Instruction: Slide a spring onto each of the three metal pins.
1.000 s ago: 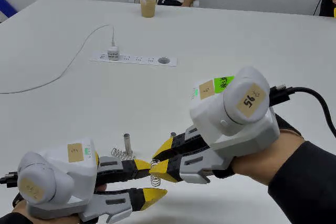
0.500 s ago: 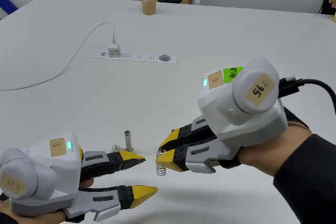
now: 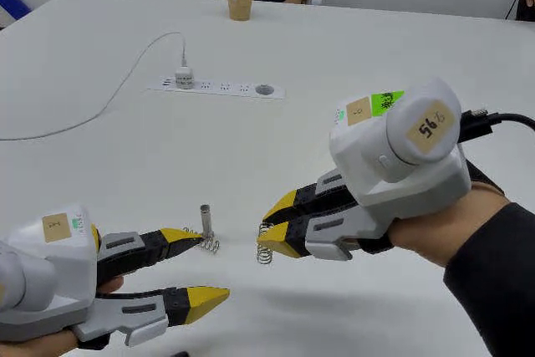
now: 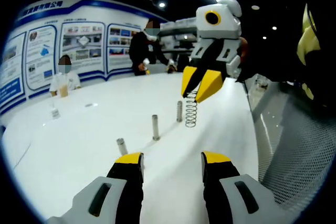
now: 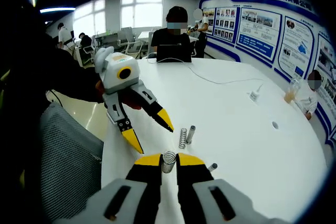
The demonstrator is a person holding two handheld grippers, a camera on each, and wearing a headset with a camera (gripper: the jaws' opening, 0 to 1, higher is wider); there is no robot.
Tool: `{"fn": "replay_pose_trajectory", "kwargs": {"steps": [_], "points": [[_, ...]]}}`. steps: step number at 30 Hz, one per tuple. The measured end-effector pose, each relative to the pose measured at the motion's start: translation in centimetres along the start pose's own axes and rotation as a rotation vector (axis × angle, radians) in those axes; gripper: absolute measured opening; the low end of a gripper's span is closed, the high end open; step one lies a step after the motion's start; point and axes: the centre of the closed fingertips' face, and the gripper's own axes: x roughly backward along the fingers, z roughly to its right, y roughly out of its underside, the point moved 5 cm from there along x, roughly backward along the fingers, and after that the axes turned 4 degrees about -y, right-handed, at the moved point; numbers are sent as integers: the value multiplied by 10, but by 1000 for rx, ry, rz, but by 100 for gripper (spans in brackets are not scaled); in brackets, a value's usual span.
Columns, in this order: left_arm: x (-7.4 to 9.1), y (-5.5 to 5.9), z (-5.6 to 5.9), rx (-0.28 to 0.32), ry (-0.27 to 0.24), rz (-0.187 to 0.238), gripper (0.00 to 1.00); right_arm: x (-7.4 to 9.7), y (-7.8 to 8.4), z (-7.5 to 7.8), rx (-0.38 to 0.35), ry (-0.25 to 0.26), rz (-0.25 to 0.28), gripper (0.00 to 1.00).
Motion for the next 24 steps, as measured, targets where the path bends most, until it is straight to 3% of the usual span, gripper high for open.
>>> {"fn": "replay_pose_trajectory", "kwargs": {"steps": [24], "points": [[9,-1,-13,24,-56,5,51,21,-6,40,-13,122,34,11]]}}
